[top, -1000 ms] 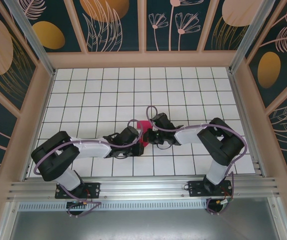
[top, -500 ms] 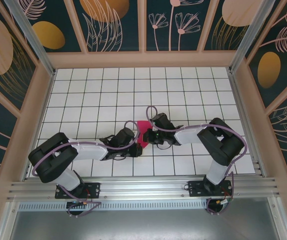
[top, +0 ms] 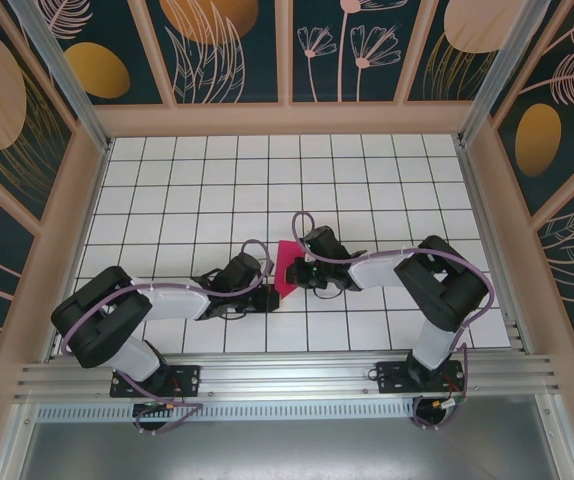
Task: Fold a paper plane with a square sheet of paper (pick it up from the middle)
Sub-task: Third fold the triangle at the center of the table.
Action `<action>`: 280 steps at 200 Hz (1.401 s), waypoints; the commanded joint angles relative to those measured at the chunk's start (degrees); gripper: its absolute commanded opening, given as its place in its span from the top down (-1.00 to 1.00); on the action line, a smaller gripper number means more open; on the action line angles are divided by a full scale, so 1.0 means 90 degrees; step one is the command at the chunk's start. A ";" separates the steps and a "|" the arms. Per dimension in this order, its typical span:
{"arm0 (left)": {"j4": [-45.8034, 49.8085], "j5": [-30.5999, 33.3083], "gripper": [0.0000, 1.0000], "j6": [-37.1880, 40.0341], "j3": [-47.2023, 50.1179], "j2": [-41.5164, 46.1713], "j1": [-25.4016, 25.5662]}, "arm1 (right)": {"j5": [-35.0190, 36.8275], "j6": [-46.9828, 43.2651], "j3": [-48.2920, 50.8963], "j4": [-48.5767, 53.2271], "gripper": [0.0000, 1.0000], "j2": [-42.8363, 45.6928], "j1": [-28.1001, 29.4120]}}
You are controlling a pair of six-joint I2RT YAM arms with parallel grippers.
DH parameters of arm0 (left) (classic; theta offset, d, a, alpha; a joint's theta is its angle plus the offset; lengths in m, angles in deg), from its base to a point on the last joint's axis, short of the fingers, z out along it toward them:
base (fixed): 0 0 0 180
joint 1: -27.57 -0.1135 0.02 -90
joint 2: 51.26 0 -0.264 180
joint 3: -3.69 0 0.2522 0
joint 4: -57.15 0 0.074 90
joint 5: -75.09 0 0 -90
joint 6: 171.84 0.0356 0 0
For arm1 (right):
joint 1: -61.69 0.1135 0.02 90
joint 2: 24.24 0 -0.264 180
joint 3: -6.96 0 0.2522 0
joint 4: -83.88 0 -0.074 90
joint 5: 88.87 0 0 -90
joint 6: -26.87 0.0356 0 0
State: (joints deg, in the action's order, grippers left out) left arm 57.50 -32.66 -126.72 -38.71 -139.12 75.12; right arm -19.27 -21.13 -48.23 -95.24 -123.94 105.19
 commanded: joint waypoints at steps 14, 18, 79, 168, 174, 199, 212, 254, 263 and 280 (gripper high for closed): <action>0.0917 -0.0257 0.91 -0.0124 0.0306 0.0149 -0.0012 | 0.0607 -0.0208 0.0109 0.0768 0.88 -0.0387 -0.0020; 0.0927 -0.0258 0.91 -0.0125 0.0319 0.0166 -0.0014 | 0.0607 -0.0210 0.0113 0.0768 0.88 -0.0392 -0.0020; 0.0841 -0.0507 0.93 -0.0199 0.0618 0.0275 -0.0343 | 0.0587 -0.0218 0.0054 0.0740 0.87 -0.0440 -0.0028; 0.1334 0.0219 0.68 -0.0087 -0.0195 0.1766 -0.0469 | 0.0264 -0.0233 -0.0396 0.0656 0.78 0.0168 -0.0031; 0.1275 0.0267 0.68 -0.0065 -0.0283 0.1715 -0.0470 | 0.0265 -0.0224 -0.0432 0.0655 0.75 0.0296 -0.0046; 0.1147 0.0213 0.67 0.0089 -0.0704 0.1308 -0.0469 | 0.0571 -0.0144 -0.0433 0.0969 0.65 0.0876 -0.0234; 0.1033 0.0021 0.68 0.0141 -0.0917 0.1035 -0.0469 | 0.0764 -0.0070 -0.0263 0.1089 0.60 0.1173 -0.0400; 0.1180 0.0164 0.72 0.0328 -0.1423 0.0227 -0.0469 | 0.0690 0.0257 0.0589 0.0951 0.39 0.1899 -0.0881; 0.1209 0.0196 0.73 0.0390 -0.1489 0.0078 -0.0471 | 0.0625 0.0290 0.0661 0.0909 0.34 0.1922 -0.0897; 0.1199 0.0345 0.76 0.0396 -0.1524 -0.0116 -0.0469 | 0.0283 0.0327 0.0780 0.0679 0.27 0.1863 -0.0898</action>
State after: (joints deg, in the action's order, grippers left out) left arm 67.10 -31.90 -125.17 -50.80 -137.98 71.33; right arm -13.61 -19.40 -43.27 -87.92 -107.26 97.19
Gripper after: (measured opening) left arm 0.128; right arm 0.344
